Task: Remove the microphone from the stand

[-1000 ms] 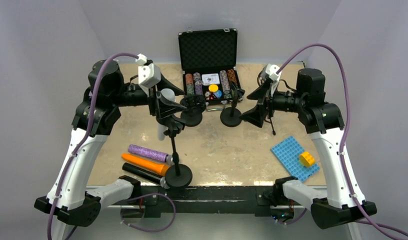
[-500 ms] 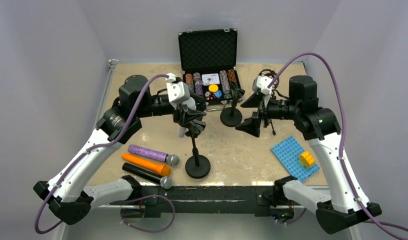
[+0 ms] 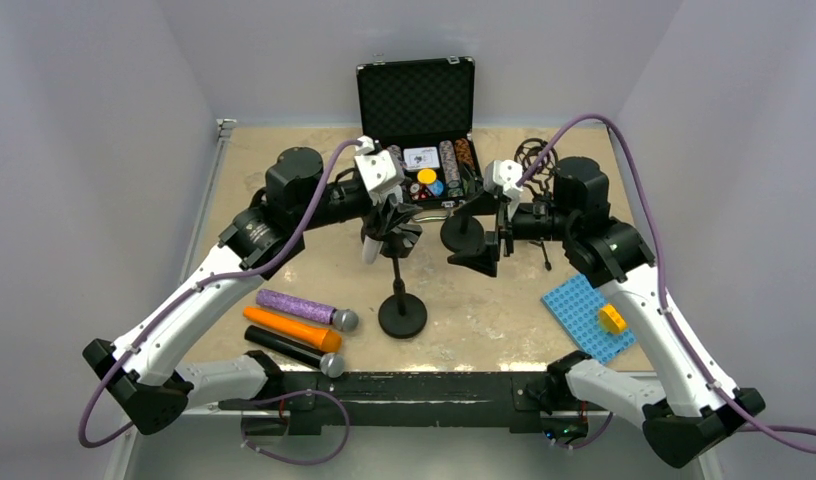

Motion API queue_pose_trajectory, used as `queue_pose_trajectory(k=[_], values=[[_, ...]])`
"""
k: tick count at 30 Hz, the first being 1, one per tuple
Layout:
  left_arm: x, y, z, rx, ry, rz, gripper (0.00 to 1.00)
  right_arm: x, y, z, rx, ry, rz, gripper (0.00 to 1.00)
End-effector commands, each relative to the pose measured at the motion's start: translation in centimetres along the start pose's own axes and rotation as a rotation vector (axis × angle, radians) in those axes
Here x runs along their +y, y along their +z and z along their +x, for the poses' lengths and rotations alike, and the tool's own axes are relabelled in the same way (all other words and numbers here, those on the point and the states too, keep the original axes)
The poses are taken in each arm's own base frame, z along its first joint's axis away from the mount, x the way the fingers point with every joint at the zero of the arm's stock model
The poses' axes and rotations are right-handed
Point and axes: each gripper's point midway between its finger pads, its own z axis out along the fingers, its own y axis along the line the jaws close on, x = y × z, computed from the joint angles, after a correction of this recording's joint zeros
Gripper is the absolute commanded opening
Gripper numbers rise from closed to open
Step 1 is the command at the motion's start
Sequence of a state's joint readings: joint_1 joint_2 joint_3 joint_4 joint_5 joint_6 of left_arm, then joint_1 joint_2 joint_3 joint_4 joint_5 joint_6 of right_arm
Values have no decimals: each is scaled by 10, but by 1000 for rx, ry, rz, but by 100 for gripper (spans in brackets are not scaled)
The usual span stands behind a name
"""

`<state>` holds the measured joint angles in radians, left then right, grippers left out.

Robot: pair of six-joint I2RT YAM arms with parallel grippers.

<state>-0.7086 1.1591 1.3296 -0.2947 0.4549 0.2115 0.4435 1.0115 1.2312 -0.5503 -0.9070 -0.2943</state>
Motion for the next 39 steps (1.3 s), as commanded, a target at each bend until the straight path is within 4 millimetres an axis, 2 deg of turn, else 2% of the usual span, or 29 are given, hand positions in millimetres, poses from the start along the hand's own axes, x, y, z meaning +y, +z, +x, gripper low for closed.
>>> queue_pose_trajectory(k=[1,2,3,4,5,10,14,18,25,32,35,39], values=[[10,1,-32,-109,-46,-62,1,-4,3,-19,-50,-36,2,95],[10,3,-30,-106,-51,-63,13,-3,4,-17,-50,-36,-6,95],[11,4,-29,-104,-57,-63,30,0,5,-15,-50,-34,-25,95],[11,4,-29,-106,-62,-66,41,2,6,-14,-52,-32,-38,95],[8,4,-30,-108,-56,-52,48,4,8,-12,-54,-24,-44,96],[-17,-1,-34,-128,-47,84,66,8,11,-7,-54,1,-59,96],[-39,-3,-33,-127,-127,194,75,10,15,-7,-60,26,-77,97],[-54,-5,-31,-125,-145,274,78,14,19,-9,-66,46,-97,97],[-77,-31,-32,-26,-117,429,81,14,21,-10,-67,43,-101,97],[-83,-51,-22,49,-102,480,82,15,21,-9,-64,45,-102,97],[-83,-50,-17,57,-94,490,80,16,21,-9,-63,47,-108,97],[-82,-42,-14,55,-97,503,68,16,21,-9,-63,50,-111,97]])
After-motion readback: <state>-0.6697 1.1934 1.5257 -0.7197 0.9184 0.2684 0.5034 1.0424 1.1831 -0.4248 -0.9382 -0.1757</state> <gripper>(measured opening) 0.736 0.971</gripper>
